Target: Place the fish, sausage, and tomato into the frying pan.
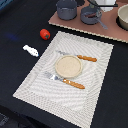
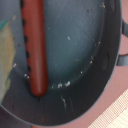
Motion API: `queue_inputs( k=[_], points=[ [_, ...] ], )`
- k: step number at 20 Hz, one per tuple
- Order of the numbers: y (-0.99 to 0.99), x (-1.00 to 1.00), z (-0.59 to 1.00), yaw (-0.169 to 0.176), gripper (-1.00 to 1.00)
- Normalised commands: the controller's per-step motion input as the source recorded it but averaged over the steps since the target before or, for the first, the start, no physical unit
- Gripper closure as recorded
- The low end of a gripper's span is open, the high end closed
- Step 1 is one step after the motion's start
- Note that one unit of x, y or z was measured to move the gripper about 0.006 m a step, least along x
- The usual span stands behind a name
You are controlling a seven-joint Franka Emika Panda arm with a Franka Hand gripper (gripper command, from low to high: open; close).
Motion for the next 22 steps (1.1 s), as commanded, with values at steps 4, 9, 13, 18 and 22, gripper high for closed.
queue_inputs(
  k=[4, 9, 13, 18, 22],
  points=[
    [-0.47, -0.66, 0.51, -0.042, -1.0],
    [-0.47, -0.64, 0.48, -0.047, -1.0],
    [-0.48, -0.61, 0.39, -0.056, -1.0],
    [-0.51, -0.58, 0.23, -0.071, -1.0],
    [-0.54, -0.57, 0.02, -0.064, -1.0]
  ],
)
